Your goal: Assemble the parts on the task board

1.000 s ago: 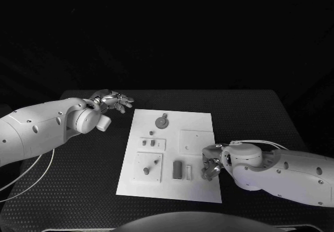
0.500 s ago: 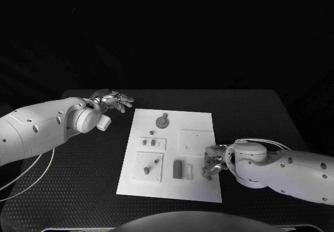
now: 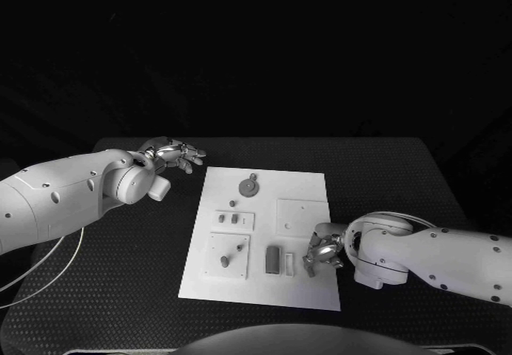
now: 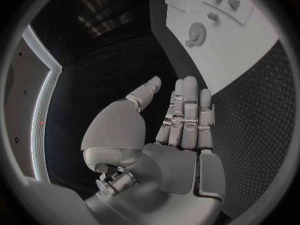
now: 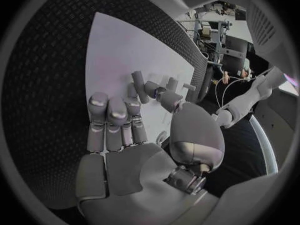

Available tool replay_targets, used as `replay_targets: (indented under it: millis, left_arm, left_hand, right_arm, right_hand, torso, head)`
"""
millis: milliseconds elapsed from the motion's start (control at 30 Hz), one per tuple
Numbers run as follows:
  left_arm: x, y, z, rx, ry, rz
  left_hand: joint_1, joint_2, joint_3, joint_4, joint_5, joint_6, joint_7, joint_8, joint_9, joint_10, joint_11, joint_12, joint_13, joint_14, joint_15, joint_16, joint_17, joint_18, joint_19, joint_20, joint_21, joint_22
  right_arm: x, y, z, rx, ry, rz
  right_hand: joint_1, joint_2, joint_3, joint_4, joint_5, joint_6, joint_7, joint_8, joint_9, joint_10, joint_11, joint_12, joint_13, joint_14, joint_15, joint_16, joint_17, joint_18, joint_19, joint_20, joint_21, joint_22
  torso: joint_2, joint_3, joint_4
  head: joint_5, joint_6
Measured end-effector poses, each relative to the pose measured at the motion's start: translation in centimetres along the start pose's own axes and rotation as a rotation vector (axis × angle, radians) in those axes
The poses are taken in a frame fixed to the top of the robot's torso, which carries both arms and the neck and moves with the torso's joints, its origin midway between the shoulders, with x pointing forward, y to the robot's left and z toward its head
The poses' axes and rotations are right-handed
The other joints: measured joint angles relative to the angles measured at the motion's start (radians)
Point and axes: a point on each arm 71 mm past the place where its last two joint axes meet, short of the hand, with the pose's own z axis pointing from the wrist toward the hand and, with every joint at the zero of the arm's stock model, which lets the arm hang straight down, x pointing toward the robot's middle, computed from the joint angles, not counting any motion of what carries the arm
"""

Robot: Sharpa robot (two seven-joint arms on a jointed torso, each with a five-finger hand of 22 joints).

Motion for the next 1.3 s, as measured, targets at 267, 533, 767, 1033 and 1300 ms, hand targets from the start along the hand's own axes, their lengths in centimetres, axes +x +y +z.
replay_targets:
  millis: [267,533,767,1033,1300]
  left_arm:
    - [0.0,0.0,0.0,-0.001,0.002,0.003]
    - [0.2,-0.1,0.0,-0.002,0.010,0.003]
    - [0.2,0.0,0.0,-0.003,0.012,0.004]
    - [0.3,0.0,0.0,-0.004,0.016,0.005]
    - [0.3,0.0,0.0,-0.007,0.019,0.005]
  left_hand:
    - [0.000,0.000,0.000,0.000,0.000,0.000,0.000,0.004,0.000,-0.003,0.003,0.000,0.000,0.001,0.001,0.000,0.001,0.000,-0.004,-0.004,0.000,0.000]
    - [0.000,0.000,0.000,0.000,0.000,-0.002,0.001,0.004,0.000,-0.003,0.003,0.000,0.000,0.001,0.002,0.000,0.001,0.000,-0.004,-0.004,0.000,0.000]
    - [0.000,0.000,0.000,0.000,0.000,-0.002,0.001,0.004,0.000,-0.003,0.004,0.000,0.000,0.003,0.000,0.000,0.001,0.000,-0.004,-0.004,0.000,0.000]
    - [0.000,0.000,0.000,0.000,0.000,-0.002,0.001,0.004,-0.001,-0.003,0.004,0.000,0.000,0.003,0.000,0.000,0.002,0.000,-0.004,-0.004,0.000,0.000]
    - [0.000,0.000,0.000,0.000,0.000,-0.004,0.000,0.004,-0.001,-0.002,0.004,0.000,0.000,0.003,0.000,0.000,0.002,0.000,-0.004,-0.004,0.000,-0.001]
  right_arm:
    - [0.6,0.7,0.2,0.011,0.040,0.154]
    - [0.6,1.2,0.8,0.026,0.047,0.218]
    - [0.5,1.3,1.1,0.033,0.039,0.239]
    - [0.5,1.5,1.4,0.035,0.039,0.239]
    - [0.6,1.5,1.5,0.035,0.051,0.231]
  right_hand:
    - [0.007,0.017,-0.036,-0.006,0.014,-0.002,0.004,0.007,0.000,-0.002,0.001,0.000,0.000,0.004,-0.004,-0.004,-0.001,0.000,0.004,-0.004,0.000,-0.005]
    - [-0.001,0.010,-0.045,0.003,-0.014,-0.002,0.004,0.012,0.004,0.001,0.003,0.000,0.000,0.004,-0.003,-0.004,-0.002,0.000,0.004,-0.004,0.000,-0.009]
    - [-0.006,0.005,-0.048,0.006,-0.020,-0.002,0.004,0.015,0.004,0.001,0.003,0.000,0.000,0.005,-0.002,-0.004,-0.002,0.000,0.006,-0.003,0.000,-0.011]
    - [-0.010,0.001,-0.053,0.012,-0.036,-0.001,0.003,0.017,0.001,0.001,0.003,0.000,0.000,0.006,-0.002,-0.004,-0.002,0.000,0.006,-0.002,0.000,-0.012]
    - [-0.014,-0.003,-0.061,0.020,-0.067,0.001,0.001,0.015,-0.002,0.002,0.002,-0.003,0.000,0.006,-0.001,-0.008,-0.002,0.000,0.006,-0.002,0.000,-0.014]
  torso:
    - [0.000,-0.0007,0.0002]
    - [0.000,-0.0012,0.0006]
    - [0.000,-0.0001,0.0010]
    - [0.000,0.0006,0.0007]
    - [0.000,0.0005,0.0002]
  head:
    - [0.001,-0.003]
    - [-0.004,-0.002]
    - [-0.003,-0.002]
    - [-0.001,-0.002]
    - [0.000,-0.005]
